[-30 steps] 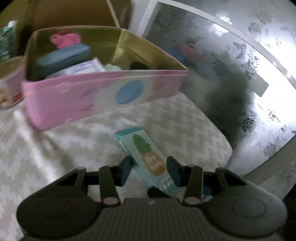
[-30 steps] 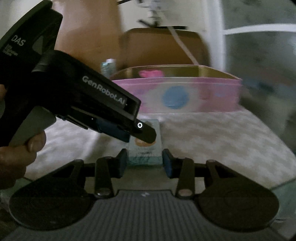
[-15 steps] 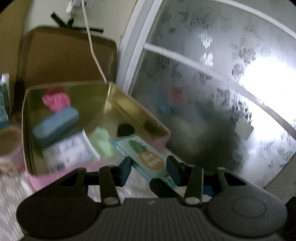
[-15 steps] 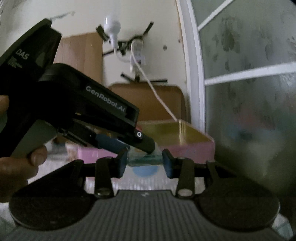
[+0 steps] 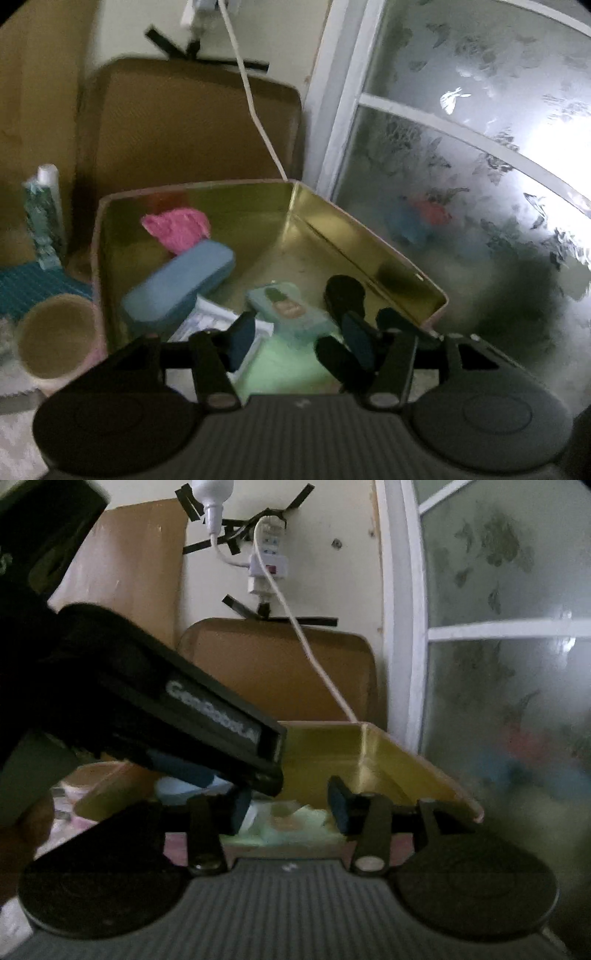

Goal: Organize soft objects
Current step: 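Carry the pineapple box into the pink tin and release it, then move the left gripper back toward the white cotton-pad packet on the table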

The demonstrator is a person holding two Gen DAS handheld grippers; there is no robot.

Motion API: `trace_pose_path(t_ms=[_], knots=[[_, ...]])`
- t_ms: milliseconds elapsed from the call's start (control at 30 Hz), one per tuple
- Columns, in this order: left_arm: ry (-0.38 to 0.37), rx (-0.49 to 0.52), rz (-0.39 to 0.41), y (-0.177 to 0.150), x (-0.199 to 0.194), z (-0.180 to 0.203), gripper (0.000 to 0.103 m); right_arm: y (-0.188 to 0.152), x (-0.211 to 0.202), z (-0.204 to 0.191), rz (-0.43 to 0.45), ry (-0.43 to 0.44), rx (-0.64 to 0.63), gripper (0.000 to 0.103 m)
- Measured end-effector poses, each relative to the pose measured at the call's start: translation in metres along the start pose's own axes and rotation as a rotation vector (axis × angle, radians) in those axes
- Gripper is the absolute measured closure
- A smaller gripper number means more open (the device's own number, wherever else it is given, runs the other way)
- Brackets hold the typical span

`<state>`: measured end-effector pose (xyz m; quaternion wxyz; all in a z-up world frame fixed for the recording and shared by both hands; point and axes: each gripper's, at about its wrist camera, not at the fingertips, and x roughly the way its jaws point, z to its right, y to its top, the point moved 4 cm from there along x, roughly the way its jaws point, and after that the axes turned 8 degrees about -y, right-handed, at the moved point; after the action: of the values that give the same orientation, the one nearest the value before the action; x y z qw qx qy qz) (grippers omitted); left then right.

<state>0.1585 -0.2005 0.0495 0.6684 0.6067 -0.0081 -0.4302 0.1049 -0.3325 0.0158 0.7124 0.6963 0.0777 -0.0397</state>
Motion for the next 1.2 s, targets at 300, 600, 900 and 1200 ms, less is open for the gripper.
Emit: trace_pose_path(t_ms=[300,600,900,1200], knots=[[0.063,-0.033,0.092,-0.037,-0.080,-0.035,0.048,-0.004,-0.040,-0.046,0.040,0.143,-0.023,0.054],[0.310,-0.169,0.079,-0.097,-0.154,-0.127,0.044,-0.020,-0.041,-0.137,-0.066,0.369,-0.149,0.054],[0.391,-0.244,0.148,-0.139,-0.184,-0.176,0.036,0.000,0.020,-0.215,-0.226,0.527,-0.110,0.054],[0.344,-0.319,0.185,-0.142,-0.189,-0.185,0.036,0.017,0.163,-0.301,-0.529,0.514,0.021,0.054]])
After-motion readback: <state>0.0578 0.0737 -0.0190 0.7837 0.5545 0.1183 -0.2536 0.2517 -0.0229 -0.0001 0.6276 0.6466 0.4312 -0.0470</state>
